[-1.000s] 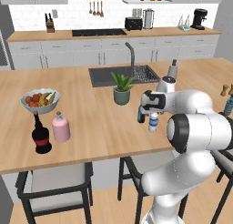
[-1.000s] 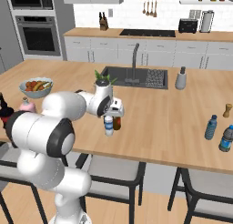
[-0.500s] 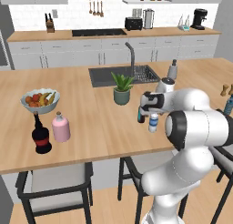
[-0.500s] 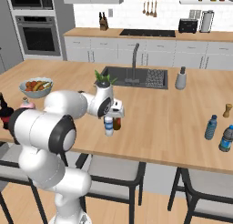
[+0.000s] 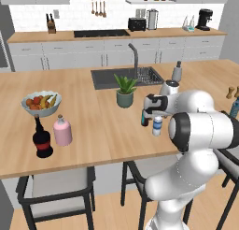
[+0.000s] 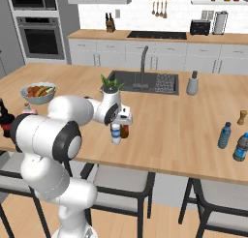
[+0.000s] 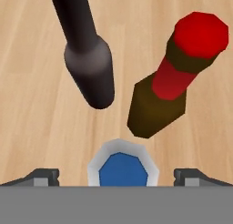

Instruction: Move the plastic bottles in the middle to the plastics group, and the glass bottles in the middle to the glass group.

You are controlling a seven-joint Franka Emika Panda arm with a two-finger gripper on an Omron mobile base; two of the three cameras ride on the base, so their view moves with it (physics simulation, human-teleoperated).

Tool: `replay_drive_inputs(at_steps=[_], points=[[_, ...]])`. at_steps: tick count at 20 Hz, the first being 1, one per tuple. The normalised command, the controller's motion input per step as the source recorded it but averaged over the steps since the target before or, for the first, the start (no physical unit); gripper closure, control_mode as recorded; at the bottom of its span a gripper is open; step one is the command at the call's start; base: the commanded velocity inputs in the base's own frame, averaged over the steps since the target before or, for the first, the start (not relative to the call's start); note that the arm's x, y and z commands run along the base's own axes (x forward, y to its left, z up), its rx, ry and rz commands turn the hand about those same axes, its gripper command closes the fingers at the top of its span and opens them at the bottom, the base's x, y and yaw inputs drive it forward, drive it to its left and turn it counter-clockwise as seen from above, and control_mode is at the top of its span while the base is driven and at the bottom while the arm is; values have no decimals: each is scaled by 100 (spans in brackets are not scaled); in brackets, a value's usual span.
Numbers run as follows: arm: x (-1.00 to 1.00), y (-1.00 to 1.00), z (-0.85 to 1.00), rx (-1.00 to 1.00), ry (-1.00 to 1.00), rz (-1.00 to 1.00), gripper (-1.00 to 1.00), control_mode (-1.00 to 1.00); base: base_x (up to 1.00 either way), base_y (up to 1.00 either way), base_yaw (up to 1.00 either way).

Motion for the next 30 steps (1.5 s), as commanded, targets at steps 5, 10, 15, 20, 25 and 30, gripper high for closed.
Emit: replay_drive_inputs(at_steps=[5,10,15,20,25,30], points=[[0,0,0,0,0,0,100,-100,0,0,0],[-37,1,3,2,-5,0,100,-100,0,0,0],[-41,-1,29,1,-13,0,100,-100,0,0,0],[-14,-40,28,0,-3,-5,100,-100,0,0,0],[0,-96,10,0,11,-8,100,-100,0,0,0],[-1,-100,9,2,12,-9,100,-100,0,0,0]])
